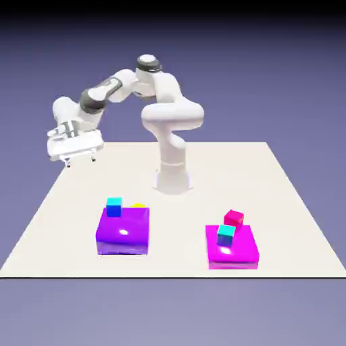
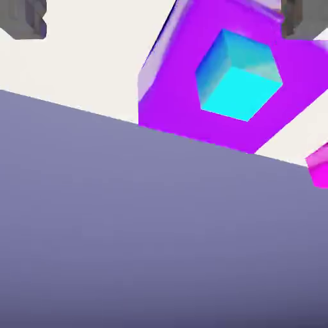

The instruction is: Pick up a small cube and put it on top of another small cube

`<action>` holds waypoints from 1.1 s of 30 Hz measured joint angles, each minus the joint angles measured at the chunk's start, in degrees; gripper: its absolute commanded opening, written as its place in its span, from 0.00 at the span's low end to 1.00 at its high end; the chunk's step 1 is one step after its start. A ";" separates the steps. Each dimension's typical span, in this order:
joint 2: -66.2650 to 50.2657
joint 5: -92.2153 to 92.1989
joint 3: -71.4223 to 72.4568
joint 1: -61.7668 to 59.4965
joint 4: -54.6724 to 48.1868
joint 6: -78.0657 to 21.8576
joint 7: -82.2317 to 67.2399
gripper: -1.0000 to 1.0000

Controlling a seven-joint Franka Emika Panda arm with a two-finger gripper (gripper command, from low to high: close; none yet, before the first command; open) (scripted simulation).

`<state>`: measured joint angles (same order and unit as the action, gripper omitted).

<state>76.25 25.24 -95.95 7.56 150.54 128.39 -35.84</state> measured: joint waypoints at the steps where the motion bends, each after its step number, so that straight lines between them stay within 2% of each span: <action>1: 0.94 0.55 -2.08 0.15 -0.23 -0.99 -1.69 0.50; 16: 15.09 8.74 -33.22 2.38 -3.62 -15.79 -27.11 0.50; 18: 15.10 8.74 -33.24 2.38 -3.63 -15.80 -27.12 0.50; 21: 17.54 13.88 -39.46 6.17 -2.15 -8.64 -26.82 0.50; 22: 17.69 14.21 -39.85 6.41 -2.06 -8.18 -26.80 0.00; 24: 17.69 14.24 -39.85 6.41 -2.06 -8.22 -26.78 0.00; 27: 15.26 9.12 -33.63 2.62 -3.53 -15.40 -27.09 0.00; 33: 14.64 14.68 -21.17 8.75 -4.28 -21.70 -29.74 0.00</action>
<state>90.89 39.92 -117.12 16.31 146.25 106.70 -65.57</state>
